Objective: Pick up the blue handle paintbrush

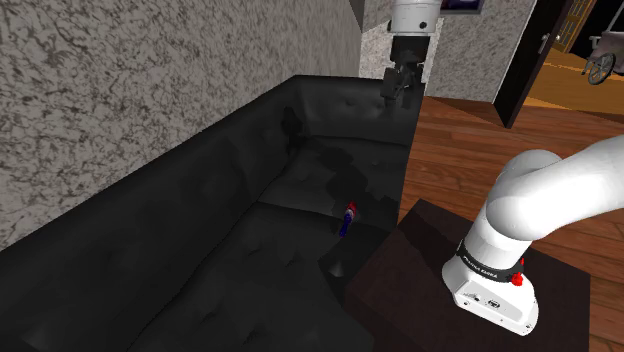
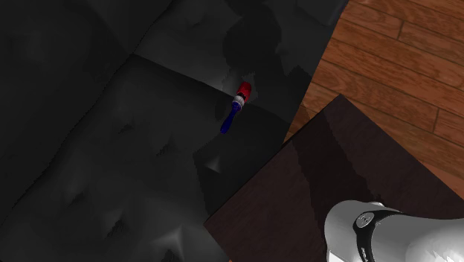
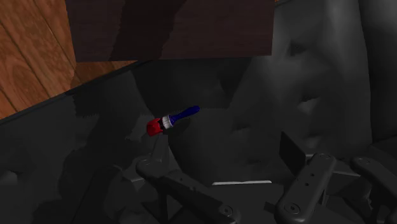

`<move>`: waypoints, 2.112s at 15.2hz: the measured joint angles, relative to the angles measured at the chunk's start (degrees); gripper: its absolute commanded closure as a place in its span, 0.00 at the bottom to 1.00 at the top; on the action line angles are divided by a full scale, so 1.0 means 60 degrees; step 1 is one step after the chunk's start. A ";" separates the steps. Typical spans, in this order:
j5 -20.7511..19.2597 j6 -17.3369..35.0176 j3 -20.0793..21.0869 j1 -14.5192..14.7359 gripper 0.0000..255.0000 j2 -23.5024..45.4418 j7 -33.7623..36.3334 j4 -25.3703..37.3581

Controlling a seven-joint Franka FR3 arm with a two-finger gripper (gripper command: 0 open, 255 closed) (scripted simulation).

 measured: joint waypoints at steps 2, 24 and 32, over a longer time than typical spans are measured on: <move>0.0029 0.0147 0.0070 -0.0026 0.00 -0.0031 0.0129 -0.0172; 0.0088 0.8237 0.2416 -0.1531 0.00 0.4823 0.5681 -0.3290; -0.1916 1.0931 0.2554 -0.2163 0.00 0.8203 0.8995 -0.2802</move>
